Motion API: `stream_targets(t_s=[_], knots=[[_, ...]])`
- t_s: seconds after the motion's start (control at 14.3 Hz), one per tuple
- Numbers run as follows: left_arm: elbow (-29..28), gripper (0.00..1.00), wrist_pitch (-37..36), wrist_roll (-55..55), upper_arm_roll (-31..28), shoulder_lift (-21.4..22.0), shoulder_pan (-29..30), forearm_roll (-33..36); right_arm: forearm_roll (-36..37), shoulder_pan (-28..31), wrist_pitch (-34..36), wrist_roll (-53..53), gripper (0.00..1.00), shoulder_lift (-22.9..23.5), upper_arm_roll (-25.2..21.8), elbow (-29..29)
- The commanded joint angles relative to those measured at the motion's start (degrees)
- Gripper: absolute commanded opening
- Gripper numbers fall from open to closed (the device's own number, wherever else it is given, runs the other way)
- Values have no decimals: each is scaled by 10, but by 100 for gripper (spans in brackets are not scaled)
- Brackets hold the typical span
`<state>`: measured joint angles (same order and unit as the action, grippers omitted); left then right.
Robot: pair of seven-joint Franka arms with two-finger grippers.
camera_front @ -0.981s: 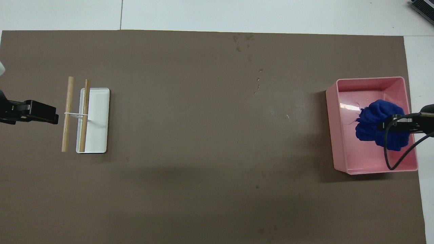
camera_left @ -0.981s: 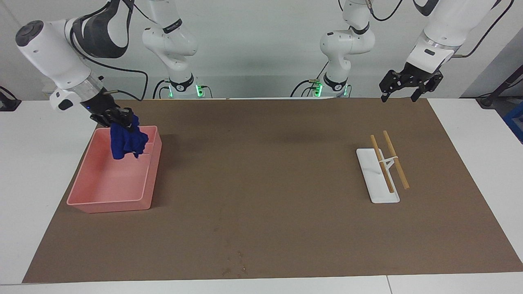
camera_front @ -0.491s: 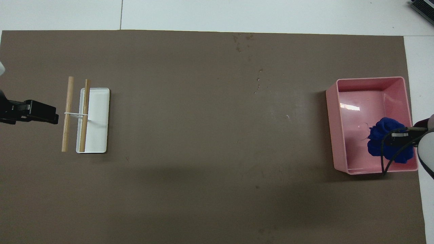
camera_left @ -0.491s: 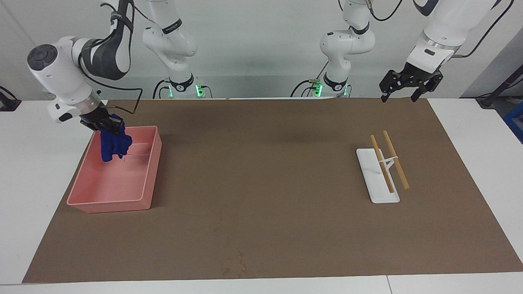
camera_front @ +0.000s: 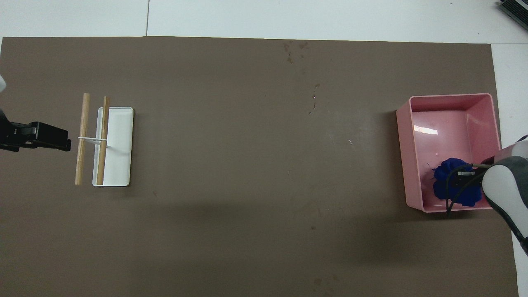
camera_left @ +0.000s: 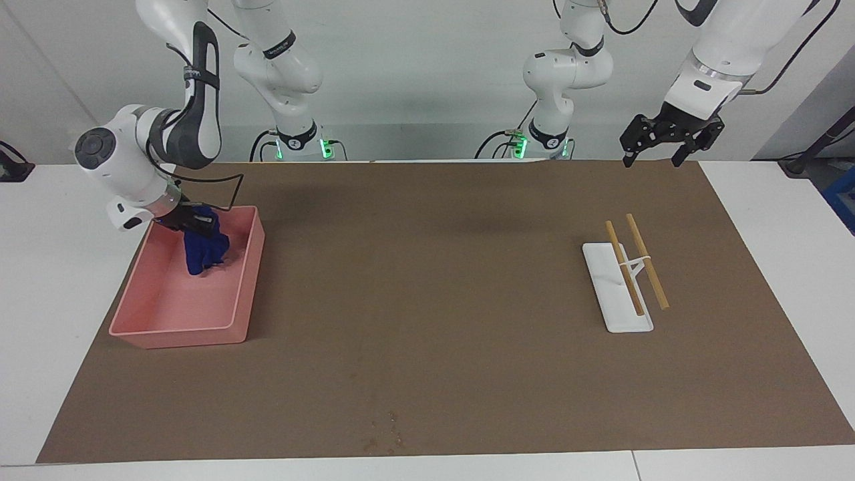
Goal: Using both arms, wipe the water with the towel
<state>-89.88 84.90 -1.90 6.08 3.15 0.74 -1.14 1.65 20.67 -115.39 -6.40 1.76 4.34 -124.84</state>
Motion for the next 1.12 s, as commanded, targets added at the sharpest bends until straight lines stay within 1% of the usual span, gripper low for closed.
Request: stream_targets(t_s=[0.0,0.21,0.35,0.49,0.7,0.77,1.05], knots=[[-6,100,-7,-3,5,10,6,10,12,4,7,10,99,-19,8,6],[-6,100,-7,-3,5,10,6,10,12,-11,57,11,100,-24,10,62],[-6,100,-7,-3,5,10,6,10,13,-19,68,10,100,-35,12,97],[-6,100,-7,-3,5,10,6,10,13,-26,71,11,100,-44,23,129],[-6,100,-7,-3,5,10,6,10,13,-55,129,19,100,-43,24,214],[-6,100,-7,-3,5,10,6,10,13,-69,146,44,100,-42,24,240],[-6,100,-7,-3,5,10,6,10,7,-131,183,126,100,-33,31,303]])
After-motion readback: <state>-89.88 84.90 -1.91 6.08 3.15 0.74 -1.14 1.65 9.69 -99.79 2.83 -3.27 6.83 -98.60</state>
